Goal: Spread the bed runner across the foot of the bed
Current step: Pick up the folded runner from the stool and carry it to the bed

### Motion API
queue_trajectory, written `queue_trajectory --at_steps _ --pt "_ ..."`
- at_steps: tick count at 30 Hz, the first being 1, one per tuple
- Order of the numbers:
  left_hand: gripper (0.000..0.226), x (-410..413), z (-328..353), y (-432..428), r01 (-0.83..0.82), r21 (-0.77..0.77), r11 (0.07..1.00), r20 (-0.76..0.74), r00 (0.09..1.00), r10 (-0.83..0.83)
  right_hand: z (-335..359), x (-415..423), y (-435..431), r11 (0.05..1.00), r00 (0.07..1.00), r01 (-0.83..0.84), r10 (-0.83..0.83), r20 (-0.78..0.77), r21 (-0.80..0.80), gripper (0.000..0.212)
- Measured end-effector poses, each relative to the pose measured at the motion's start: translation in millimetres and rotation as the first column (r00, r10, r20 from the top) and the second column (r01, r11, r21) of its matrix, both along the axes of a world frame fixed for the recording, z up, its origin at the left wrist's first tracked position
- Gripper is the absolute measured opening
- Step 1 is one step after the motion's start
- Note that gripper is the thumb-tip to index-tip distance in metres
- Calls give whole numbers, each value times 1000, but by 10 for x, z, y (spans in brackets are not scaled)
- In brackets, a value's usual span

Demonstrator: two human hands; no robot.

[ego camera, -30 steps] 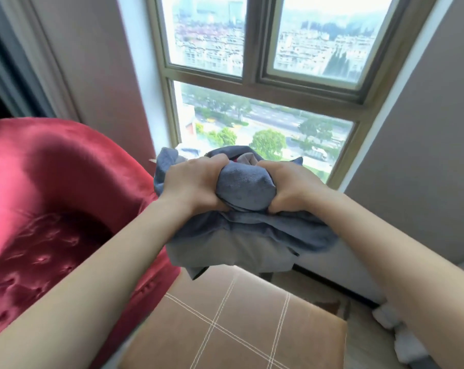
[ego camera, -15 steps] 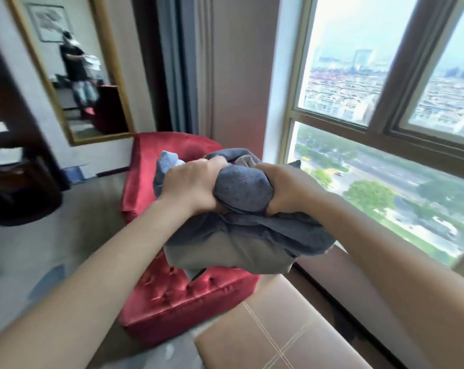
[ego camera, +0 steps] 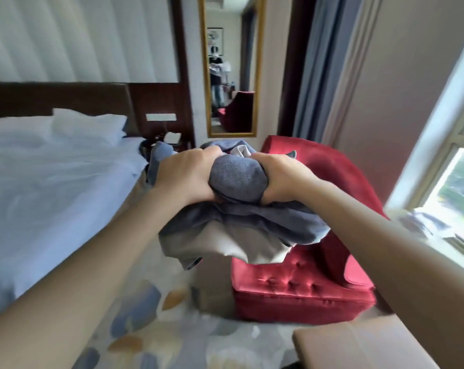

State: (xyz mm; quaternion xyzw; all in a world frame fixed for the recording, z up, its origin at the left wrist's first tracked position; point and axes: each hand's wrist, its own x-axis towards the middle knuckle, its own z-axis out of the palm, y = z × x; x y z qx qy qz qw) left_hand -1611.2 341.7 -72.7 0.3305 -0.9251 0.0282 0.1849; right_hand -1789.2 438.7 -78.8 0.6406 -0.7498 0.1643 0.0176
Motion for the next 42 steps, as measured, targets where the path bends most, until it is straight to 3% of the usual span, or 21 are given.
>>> queue_trajectory --at_steps 11,24,35,42 --pt "81 2304 208 -659 -334 -33 942 -47 942 333 288 2081 -1346 942 940 -335 335 -67 9 65" --pt "79 4235 232 -1574 -688 -22 726 -89 724 684 357 4065 -3169 739 734 -672 673 -97 49 58" --pt "78 5553 472 -2285 -847 -63 528 -79 531 844 591 5664 -4430 491 482 -871 862 -157 23 74" --pt "83 6511 471 -2715 -889 -94 449 -77 456 887 544 6763 -5063 424 412 -904 898 -154 57 80"
